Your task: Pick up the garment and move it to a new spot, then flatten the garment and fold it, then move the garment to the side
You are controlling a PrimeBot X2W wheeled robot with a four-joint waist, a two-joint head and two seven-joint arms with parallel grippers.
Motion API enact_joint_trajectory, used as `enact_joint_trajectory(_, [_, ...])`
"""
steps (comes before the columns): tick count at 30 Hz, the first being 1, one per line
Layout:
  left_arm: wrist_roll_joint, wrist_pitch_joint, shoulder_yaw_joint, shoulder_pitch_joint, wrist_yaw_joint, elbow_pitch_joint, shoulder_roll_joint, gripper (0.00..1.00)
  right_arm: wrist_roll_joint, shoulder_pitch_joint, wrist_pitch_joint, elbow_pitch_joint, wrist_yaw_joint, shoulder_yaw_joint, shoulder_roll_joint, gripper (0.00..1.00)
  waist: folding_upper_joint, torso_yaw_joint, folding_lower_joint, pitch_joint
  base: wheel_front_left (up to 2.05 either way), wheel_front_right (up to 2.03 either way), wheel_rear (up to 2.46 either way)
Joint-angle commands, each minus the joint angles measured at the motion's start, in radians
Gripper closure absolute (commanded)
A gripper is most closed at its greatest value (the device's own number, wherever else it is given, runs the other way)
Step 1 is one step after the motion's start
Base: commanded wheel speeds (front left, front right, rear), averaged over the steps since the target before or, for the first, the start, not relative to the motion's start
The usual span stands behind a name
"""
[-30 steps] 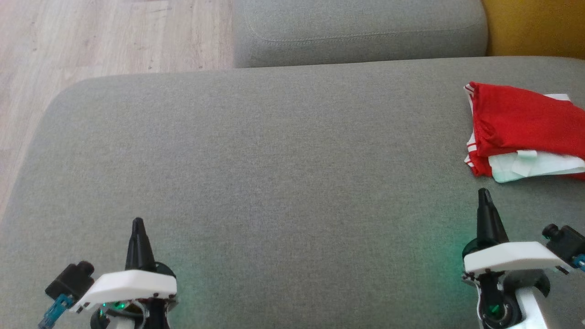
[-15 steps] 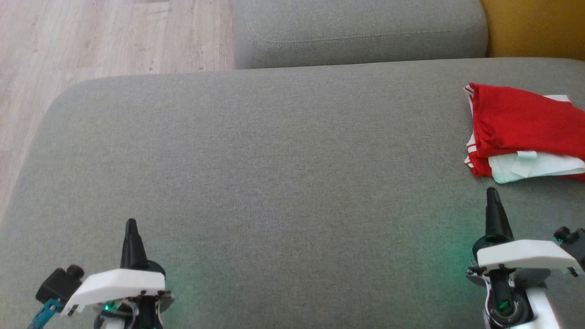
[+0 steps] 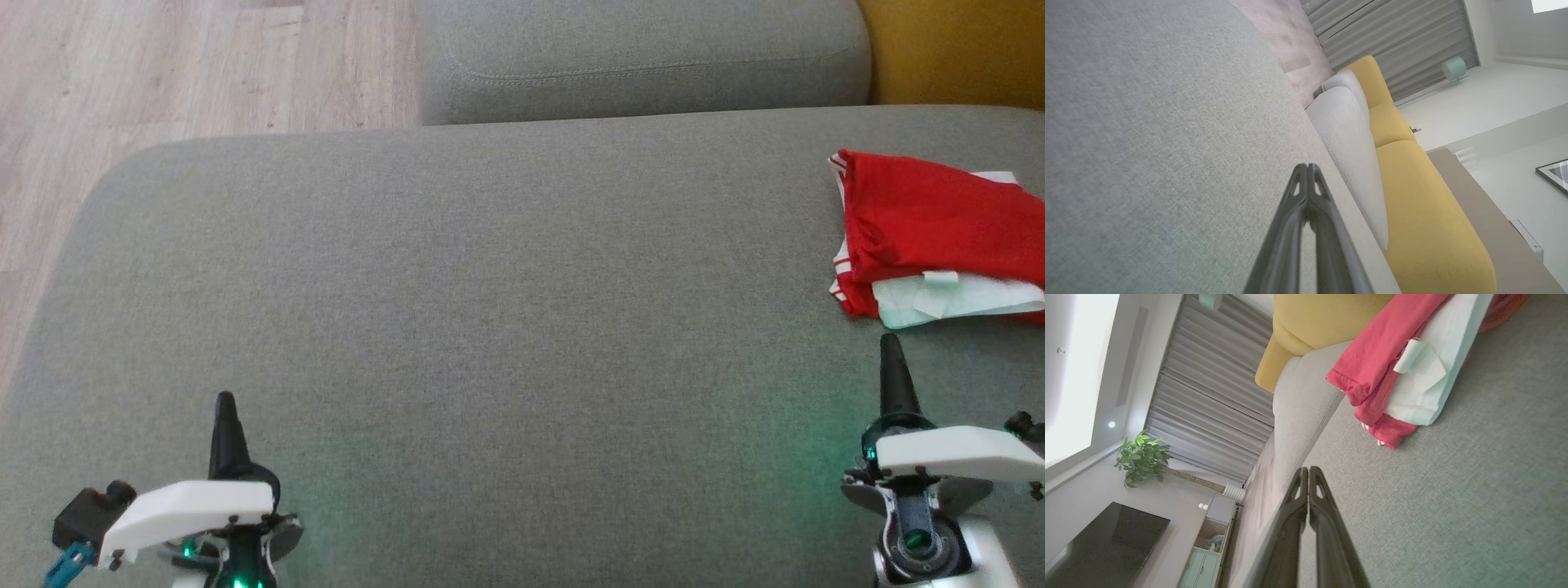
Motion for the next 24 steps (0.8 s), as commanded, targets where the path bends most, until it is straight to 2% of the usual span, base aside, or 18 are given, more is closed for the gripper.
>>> enact_joint_trajectory(1, [-0.02,0.006,0.029,-0.037,-0.006,-0.035,0.006,1.0,0.028,-0.028,0.008,-0.04,0.0,0.007,-0.003,1.0,0.0,0.0,0.0,0.0,0.0,0.0,0.0])
enact_joint_trajectory(24, [-0.242,0.073,0.074,-0.035,-0.024,-0.056,0.008,1.0,0.286,-0.022,0.075,-0.067,-0.001,-0.026,-0.003,1.0,0.0,0.002,0.0,-0.006,0.0,0.0,0.0])
